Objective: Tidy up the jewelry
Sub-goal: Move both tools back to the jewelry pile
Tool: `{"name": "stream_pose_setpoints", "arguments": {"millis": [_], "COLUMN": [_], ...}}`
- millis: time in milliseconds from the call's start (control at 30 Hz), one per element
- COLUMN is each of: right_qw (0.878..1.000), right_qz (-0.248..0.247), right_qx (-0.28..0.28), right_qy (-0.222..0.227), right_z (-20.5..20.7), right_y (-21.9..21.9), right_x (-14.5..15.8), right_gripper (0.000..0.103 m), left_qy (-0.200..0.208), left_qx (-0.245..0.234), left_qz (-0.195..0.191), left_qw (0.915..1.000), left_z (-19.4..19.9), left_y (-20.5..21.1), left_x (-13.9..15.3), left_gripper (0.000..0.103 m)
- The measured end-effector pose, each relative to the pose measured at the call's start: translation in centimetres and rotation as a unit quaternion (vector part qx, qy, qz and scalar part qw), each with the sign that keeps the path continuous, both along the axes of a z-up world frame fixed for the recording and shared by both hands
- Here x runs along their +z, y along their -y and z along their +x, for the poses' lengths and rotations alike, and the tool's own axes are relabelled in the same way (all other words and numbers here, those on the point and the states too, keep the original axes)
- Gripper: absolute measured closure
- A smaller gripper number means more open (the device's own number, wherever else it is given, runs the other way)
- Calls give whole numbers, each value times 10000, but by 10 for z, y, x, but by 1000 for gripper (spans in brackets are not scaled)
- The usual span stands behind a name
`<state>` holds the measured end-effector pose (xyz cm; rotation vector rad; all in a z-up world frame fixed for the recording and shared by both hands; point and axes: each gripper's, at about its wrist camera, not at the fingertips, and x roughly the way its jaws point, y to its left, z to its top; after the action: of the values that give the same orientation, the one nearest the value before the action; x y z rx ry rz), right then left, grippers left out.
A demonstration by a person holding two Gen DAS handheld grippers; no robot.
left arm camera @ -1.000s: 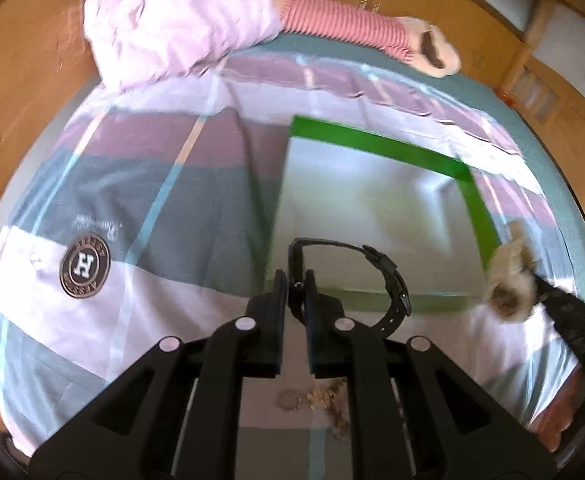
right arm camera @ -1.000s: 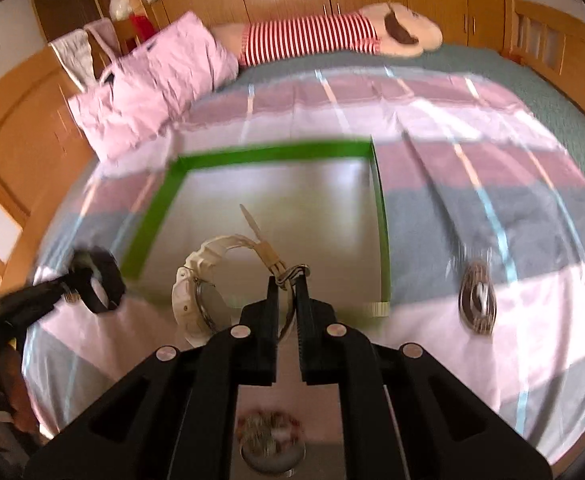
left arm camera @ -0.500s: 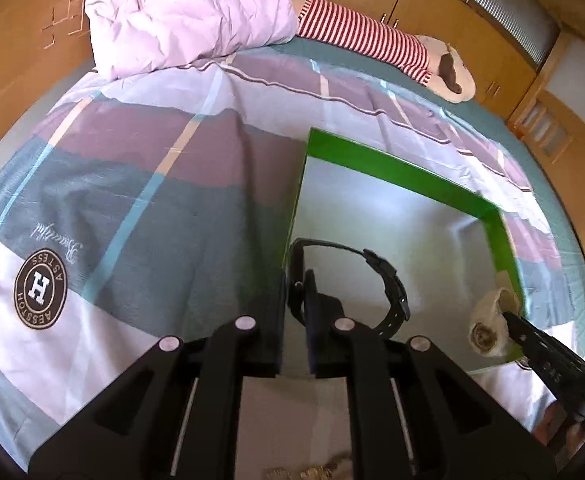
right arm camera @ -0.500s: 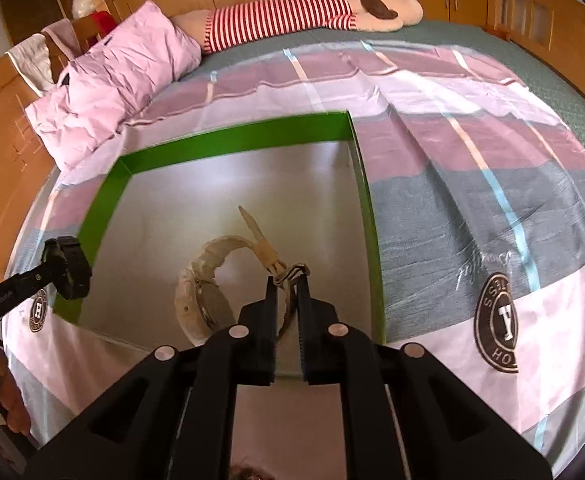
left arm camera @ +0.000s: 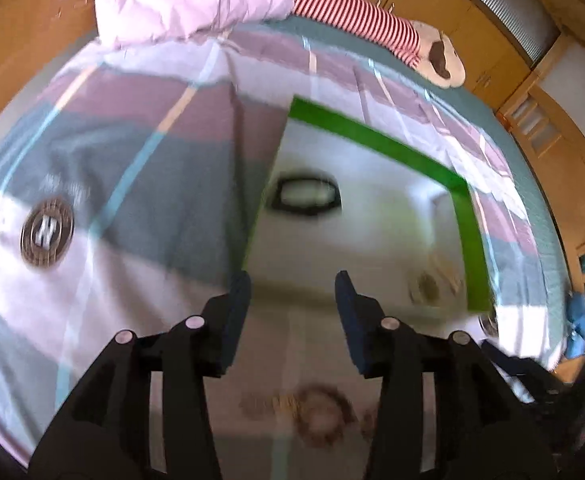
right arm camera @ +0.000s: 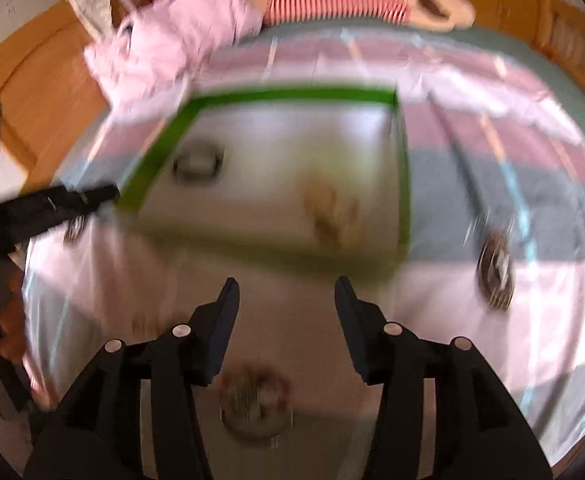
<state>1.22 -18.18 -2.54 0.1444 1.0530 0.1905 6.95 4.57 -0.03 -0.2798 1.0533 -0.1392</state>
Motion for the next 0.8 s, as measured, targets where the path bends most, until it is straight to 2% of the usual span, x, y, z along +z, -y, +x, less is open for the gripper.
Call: {"name": "stream_pose_setpoints", "arguments": {"millis": [67, 167, 300, 400, 433, 467, 567, 700, 800], "right_qw": [9989, 9939, 9890, 9882, 9892, 9903, 9954, 9964, 9965], "right_qz": [-100, -153, -279, -328, -215, -141, -423, -171, -130], "right_qx": [96, 283, 680, 682, 648, 573, 97, -525, -568], "right_qy": [-437, -1053, -1280, -1328, -1300, -1258, -851, -643, -595], "right_z": [-10, -20, -29, -30, -28, -26, -16, -3, -4], "right_y": [0, -1, -13, -18, -17, -14, -4, 19, 17], "right_x": [-22, -50, -61, -66, -65, -63, -55, -48, -43], "right_gripper": [69, 75, 76, 84, 94, 97, 98, 98, 98], "left_qy": [-192, -423, -629, -708, -759, -802, -901, -1012, -1071], "left_qx": [-165, -377, -688, -850, -904, -956, -1067, -1135, -1135], "left_qz": [229, 442, 633, 826, 847, 868, 947, 1059, 1094], "left_qw": [9994, 9974, 9936, 9904, 9894, 9884, 9857, 9827, 9817], "left_z": [-10, -18, -31, -41, -44, -47, -48, -49, -47], "left_y": [8, 18, 31, 37, 39, 41, 45, 50, 50], "left_x": [-6, -18, -33, -42, -45, -48, -54, -61, -64], "left_gripper": [60, 60, 57, 53, 53, 52, 50, 46, 46]}}
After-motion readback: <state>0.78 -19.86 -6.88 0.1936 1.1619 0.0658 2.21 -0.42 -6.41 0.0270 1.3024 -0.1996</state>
